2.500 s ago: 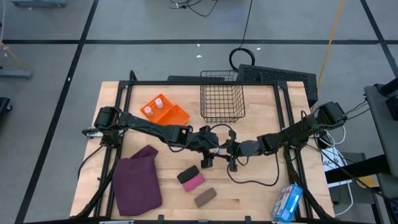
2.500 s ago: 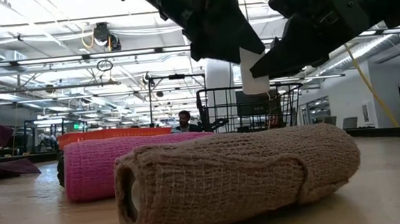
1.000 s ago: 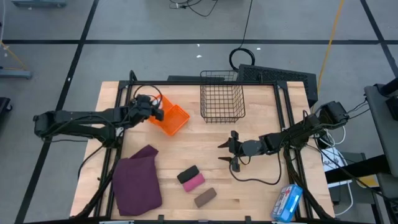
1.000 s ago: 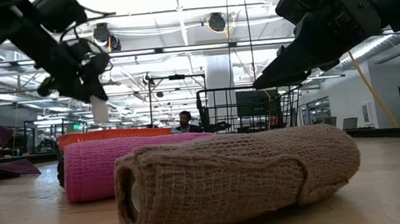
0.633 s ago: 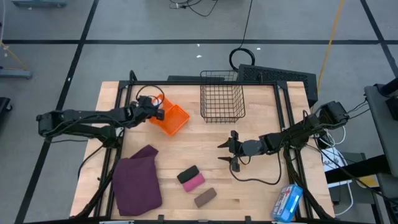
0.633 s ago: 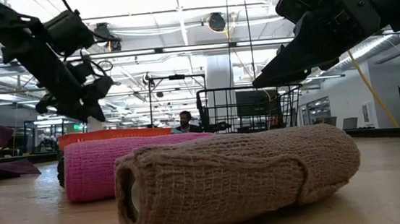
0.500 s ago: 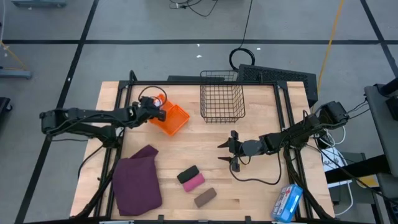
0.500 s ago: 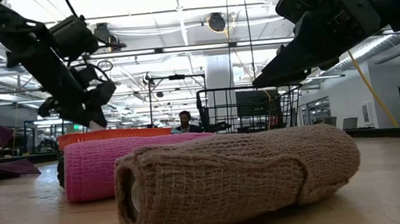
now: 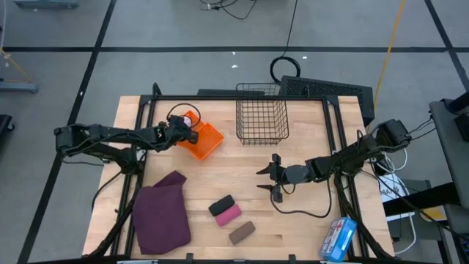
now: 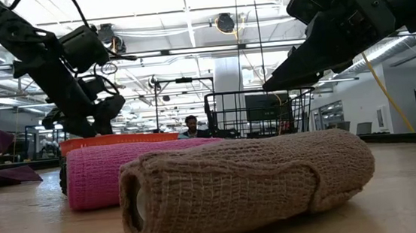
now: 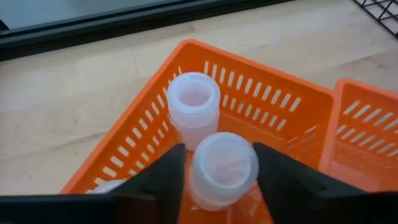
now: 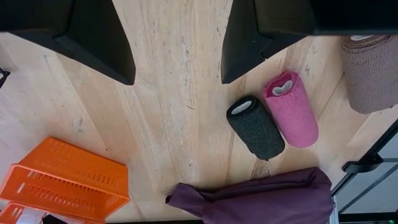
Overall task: Pick & Place Medicine items
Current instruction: Put the white pill bottle into the top orange basket, then put the brown bandage into the bottom orange basket
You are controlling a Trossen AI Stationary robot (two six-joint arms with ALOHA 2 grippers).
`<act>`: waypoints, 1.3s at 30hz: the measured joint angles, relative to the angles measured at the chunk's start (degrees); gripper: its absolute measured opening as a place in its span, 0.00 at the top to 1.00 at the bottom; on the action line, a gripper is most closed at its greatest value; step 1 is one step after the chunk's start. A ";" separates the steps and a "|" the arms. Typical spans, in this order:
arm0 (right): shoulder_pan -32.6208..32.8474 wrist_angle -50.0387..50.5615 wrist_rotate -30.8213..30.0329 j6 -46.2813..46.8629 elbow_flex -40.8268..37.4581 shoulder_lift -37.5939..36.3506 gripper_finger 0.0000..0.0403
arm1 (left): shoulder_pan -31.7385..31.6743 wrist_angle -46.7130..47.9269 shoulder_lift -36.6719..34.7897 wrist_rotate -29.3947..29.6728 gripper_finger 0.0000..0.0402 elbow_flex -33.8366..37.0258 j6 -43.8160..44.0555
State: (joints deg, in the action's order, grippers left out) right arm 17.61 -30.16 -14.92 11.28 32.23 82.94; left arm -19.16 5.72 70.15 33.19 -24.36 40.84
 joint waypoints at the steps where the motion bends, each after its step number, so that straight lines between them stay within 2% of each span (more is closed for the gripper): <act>1: 0.00 -0.01 0.00 0.00 0.00 0.00 0.44 | 0.00 -0.02 0.00 0.04 0.47 0.00 0.00; 5: 0.00 0.00 0.00 -0.01 0.00 0.00 0.44 | 0.00 -0.01 0.00 0.10 0.35 0.00 0.00; 10: 0.00 -0.01 0.00 0.01 0.00 0.00 0.44 | 0.00 -0.01 -0.02 0.13 0.28 0.00 0.02; 21: 0.19 -3.04 0.52 0.54 0.02 0.00 0.45 | 0.10 0.04 -7.96 -4.94 0.31 -4.57 -5.53; 26: 1.45 -5.20 7.89 1.54 0.02 0.00 0.45 | 1.65 0.09 -12.44 -9.35 0.31 -7.61 -6.10; 28: 3.35 -5.71 8.78 1.13 0.02 0.00 0.45 | 2.70 -0.04 -13.97 -10.98 0.30 -8.57 -6.14; 31: 7.56 -4.74 5.60 0.01 0.57 0.03 0.45 | 4.34 -0.47 -15.35 -11.01 0.30 -9.60 -6.19; 35: 13.37 2.27 0.30 -3.55 5.51 2.16 0.44 | 5.15 -1.62 -15.52 -10.62 0.30 -9.70 -8.16; 39: 16.01 4.37 0.20 -5.56 11.82 6.62 0.41 | 5.09 -3.13 -14.66 -10.70 0.31 -9.70 -3.81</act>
State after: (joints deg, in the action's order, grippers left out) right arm 33.61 -25.79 -14.71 5.72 44.05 89.55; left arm -14.06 2.59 55.49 22.49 -34.06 37.03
